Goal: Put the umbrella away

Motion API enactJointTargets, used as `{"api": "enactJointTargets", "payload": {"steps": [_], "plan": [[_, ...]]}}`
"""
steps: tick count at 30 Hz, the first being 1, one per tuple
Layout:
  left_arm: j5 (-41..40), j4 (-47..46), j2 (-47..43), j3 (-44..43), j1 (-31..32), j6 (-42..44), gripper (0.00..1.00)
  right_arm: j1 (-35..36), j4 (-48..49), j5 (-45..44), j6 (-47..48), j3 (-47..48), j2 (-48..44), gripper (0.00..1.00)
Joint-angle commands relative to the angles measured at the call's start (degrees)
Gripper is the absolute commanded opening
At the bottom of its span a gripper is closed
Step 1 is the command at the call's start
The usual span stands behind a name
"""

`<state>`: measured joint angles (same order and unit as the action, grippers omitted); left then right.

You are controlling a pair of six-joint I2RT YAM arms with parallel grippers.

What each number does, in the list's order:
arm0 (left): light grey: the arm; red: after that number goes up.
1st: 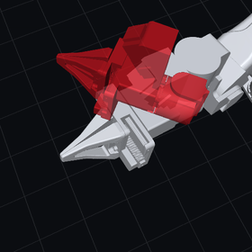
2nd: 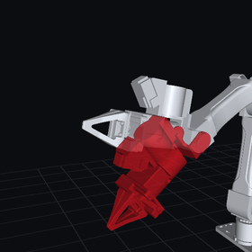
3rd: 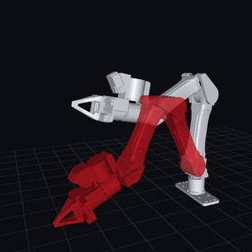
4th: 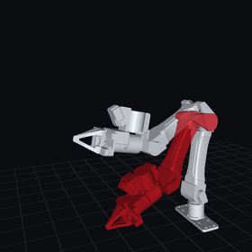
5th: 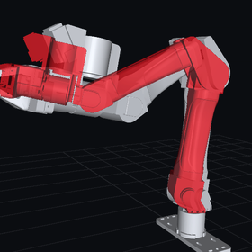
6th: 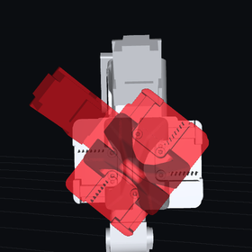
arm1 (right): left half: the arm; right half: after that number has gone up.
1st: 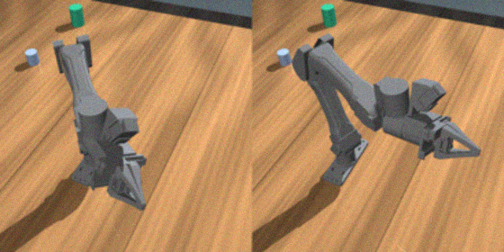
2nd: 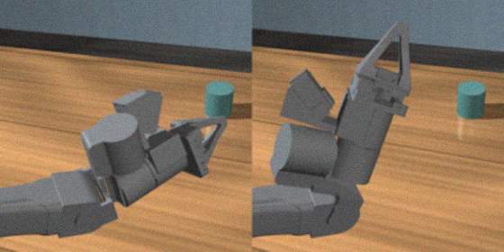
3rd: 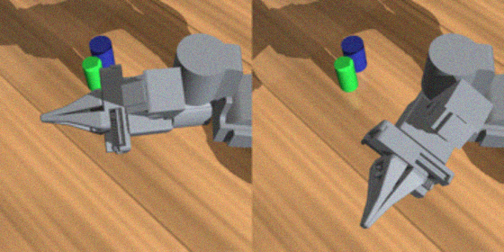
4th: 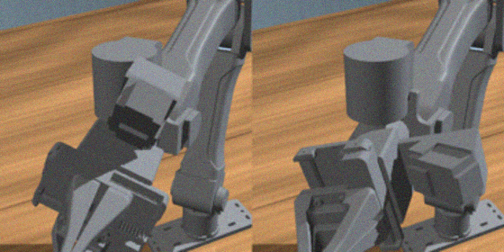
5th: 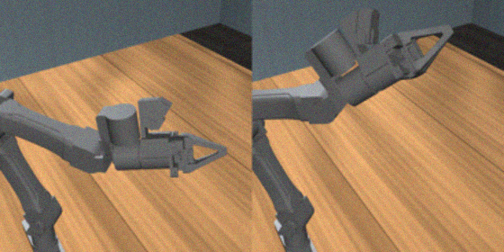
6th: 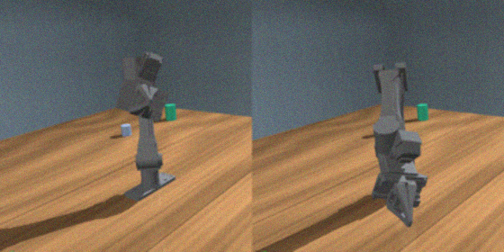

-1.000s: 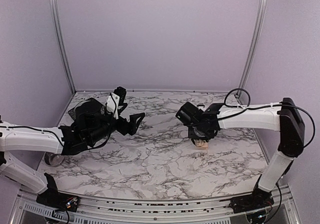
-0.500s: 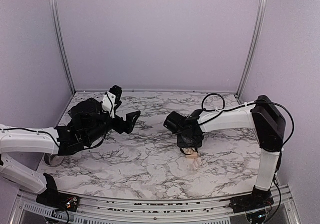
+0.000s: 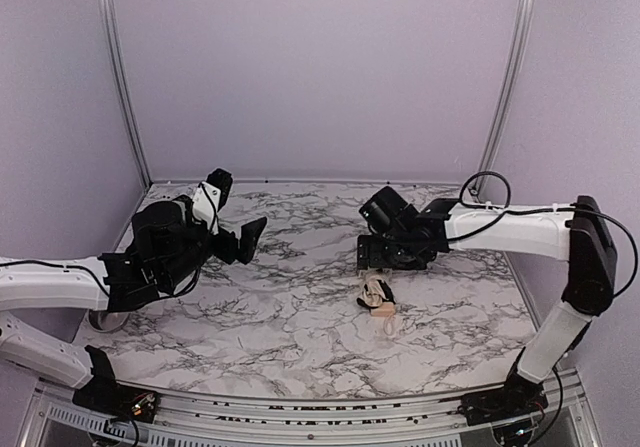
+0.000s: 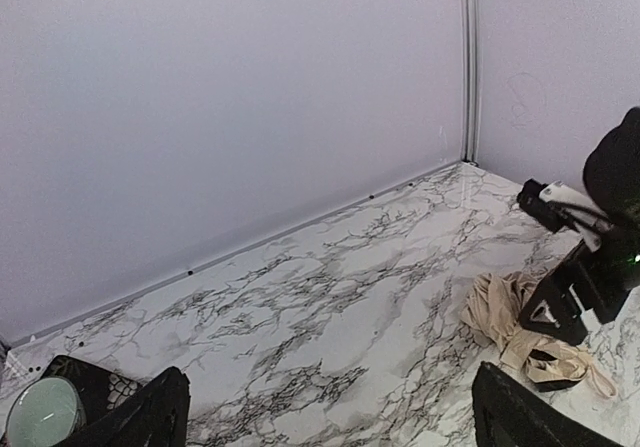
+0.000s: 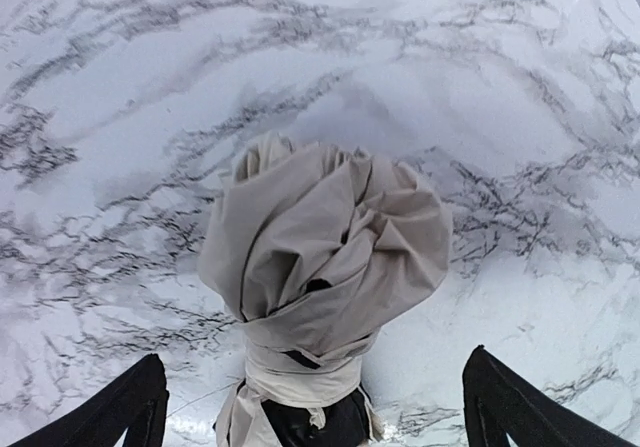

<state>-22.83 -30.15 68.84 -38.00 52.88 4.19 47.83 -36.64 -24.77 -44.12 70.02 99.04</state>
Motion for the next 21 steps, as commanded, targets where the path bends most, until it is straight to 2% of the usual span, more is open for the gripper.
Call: {"api": "enactJointTargets", "payload": {"steps": [1,3,5,10,13,16,18,21], "plan": [[-1.0,1.9,-2.7,1.9,-6.9,-1.8,0.99,-5.1,7.6,5.6,11.7,-3.7,-11.9,1.0],[1.7,2.6,-2.3,2.9,-12.7,-5.5,0.99,-9.2,9.2,7.1,13.6,-5.8,-17.9,1.0],[-0.8,3.1,-0.6,3.5,-17.9,-7.2,0.99,-15.2,11.6,11.2,15.9,-8.3,-21.9,1.0],[-4.0,3.2,4.8,4.5,-26.0,-9.6,0.99,-37.3,18.0,24.1,23.6,-15.3,-26.0,1.0],[-6.5,2.1,7.8,5.6,-30.5,-10.4,0.99,-47.2,24.1,29.5,24.6,-20.9,-28.3,1.0],[-7.5,1.0,8.8,5.7,-34.4,-11.0,0.99,-51.5,30.8,29.5,25.4,-26.2,-30.3,1.0],[-9.3,-3.0,8.6,7.0,-35.1,-9.4,0.99,-52.1,35.9,27.0,26.3,-29.5,-31.0,1.0],[-8.7,-3.5,8.9,7.0,-37.0,-9.9,0.99,-52.8,43.5,23.8,27.9,-34.1,-30.6,1.0]]}}
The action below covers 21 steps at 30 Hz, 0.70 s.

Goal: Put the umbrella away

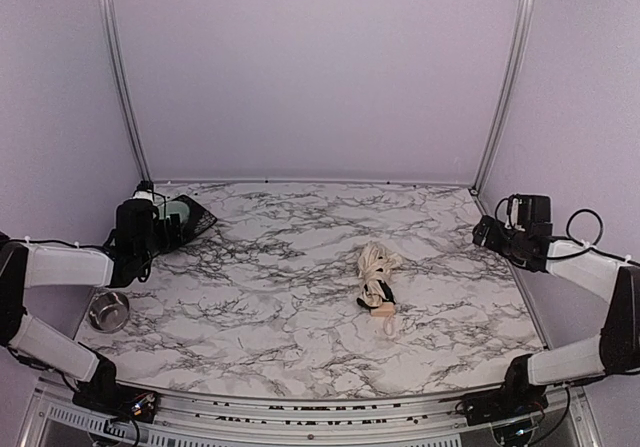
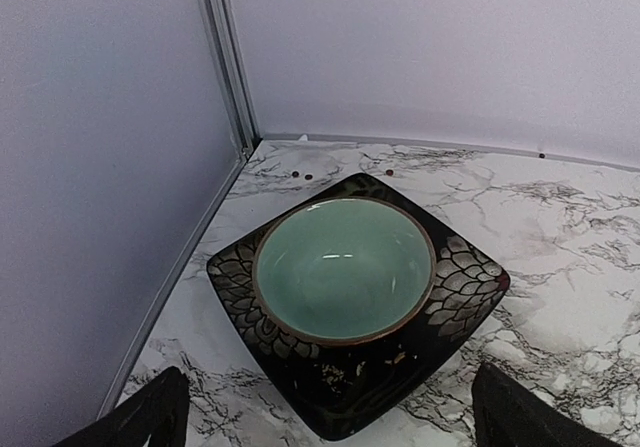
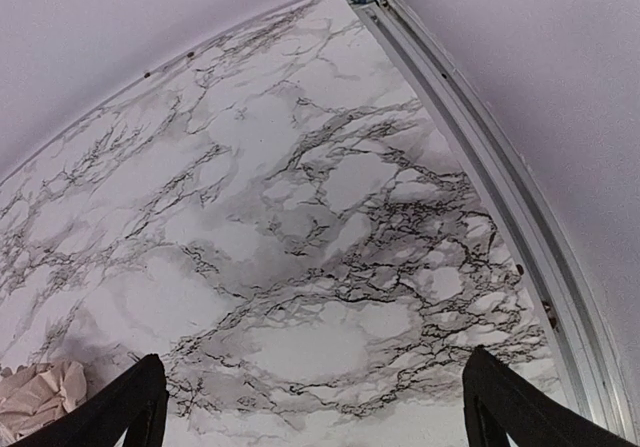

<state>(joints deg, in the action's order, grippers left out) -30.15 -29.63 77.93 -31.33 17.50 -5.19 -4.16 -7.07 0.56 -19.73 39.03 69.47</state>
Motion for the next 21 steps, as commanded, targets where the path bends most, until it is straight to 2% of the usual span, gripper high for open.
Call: {"api": "enactJointTargets", "payload": {"steps": [1,5,9,11,13,16,18,21], "plan": [[-0.8,-4.0,-0.3,0.4,-2.1,-0.9,0.99,-0.9,17.1,-2.6,3.9,-4.3,-0.6,1.0],[-1.6,-8.0,-4.0,4.7,-3.4,-1.1,0.99,-1.2,24.1,-5.7,5.6,-6.9,2.6,1.0],[-4.1,-22.2,-6.0,13.1,-3.5,9.4,0.99,-1.2,28.9,-6.0,7.2,-7.8,5.5,1.0],[-5.3,-29.1,-4.0,16.2,-3.7,11.5,0.99,-1.3,32.0,-6.4,8.6,-8.8,6.5,1.0],[-2.9,-34.5,-0.8,18.0,-4.1,10.6,0.99,-1.3,35.5,-7.1,9.6,-10.0,7.1,1.0],[-0.3,-35.3,2.4,16.7,-4.2,10.8,0.99,-1.4,39.9,-7.6,10.8,-11.2,8.2,1.0],[-1.8,-35.0,3.7,15.7,-4.6,10.5,0.99,-1.5,43.1,-8.0,11.4,-11.6,9.5,1.0],[-2.1,-42.2,7.6,16.7,-4.9,12.3,0.99,-1.5,45.3,-8.5,11.9,-11.6,11.8,1.0]]}}
